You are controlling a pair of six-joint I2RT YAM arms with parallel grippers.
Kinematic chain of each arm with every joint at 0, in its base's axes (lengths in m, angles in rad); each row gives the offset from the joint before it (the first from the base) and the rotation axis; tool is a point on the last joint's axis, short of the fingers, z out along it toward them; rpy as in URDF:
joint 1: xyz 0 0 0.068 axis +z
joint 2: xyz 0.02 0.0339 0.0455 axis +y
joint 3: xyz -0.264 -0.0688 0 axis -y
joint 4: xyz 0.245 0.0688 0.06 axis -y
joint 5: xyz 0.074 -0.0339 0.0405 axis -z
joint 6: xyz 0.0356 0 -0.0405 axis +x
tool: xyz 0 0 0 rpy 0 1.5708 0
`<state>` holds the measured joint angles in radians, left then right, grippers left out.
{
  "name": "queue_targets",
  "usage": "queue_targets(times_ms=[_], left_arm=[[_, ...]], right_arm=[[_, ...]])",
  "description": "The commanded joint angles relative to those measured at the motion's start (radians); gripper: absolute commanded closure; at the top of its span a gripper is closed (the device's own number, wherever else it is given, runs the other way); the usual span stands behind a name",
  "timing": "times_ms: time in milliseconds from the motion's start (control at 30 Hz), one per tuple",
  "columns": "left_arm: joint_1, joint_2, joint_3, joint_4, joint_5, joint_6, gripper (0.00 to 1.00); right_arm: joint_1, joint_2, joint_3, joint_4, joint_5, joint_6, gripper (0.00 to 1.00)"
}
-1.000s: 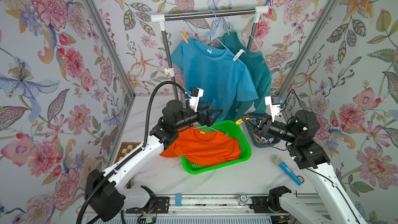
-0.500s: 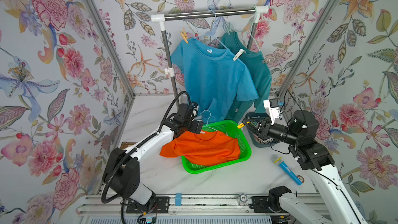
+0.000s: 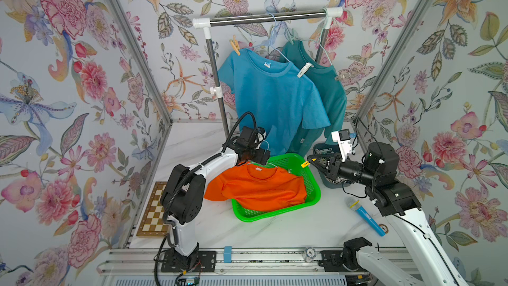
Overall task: Use clothespins to secure the t-shirt on both sides of the hanger
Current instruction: Pick up the hanger from the basket.
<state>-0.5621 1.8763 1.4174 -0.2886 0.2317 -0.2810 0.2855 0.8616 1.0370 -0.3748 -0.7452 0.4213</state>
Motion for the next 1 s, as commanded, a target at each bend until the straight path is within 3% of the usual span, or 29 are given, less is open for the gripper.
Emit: queue_targets(times_ms=[0, 133, 300, 600, 700, 967], left_arm=[[-0.004, 0.027, 0.027, 0.07, 0.084, -0.053, 0.19], [-0.009, 0.061, 0.029, 0.107, 0.11, -0.083, 0.25], [-0.013, 0.077, 0.034, 0.14, 0.117, -0.106, 0.66], [-0.031, -0.042, 0.117, 0.058, 0.037, -0.1, 0.99], [-0.051, -0.151, 0.132, 0.023, -0.057, -0.101, 1.0], [-0.192, -0.364, 0.301, -0.143, -0.507, -0.148, 1.0]], right_arm=[[-0.006, 0.014, -0.018, 0.019, -0.014, -0.023, 0.93], [-0.011, 0.018, -0.026, 0.022, -0.017, -0.025, 0.94], [-0.024, 0.005, -0.035, 0.022, -0.023, -0.026, 0.94], [0.007, 0.029, 0.013, -0.005, 0.007, -0.073, 0.93], [0.078, 0.052, 0.056, -0.04, 0.088, -0.109, 0.93], [0.344, 0.105, 0.174, -0.077, 0.439, -0.133, 0.96]])
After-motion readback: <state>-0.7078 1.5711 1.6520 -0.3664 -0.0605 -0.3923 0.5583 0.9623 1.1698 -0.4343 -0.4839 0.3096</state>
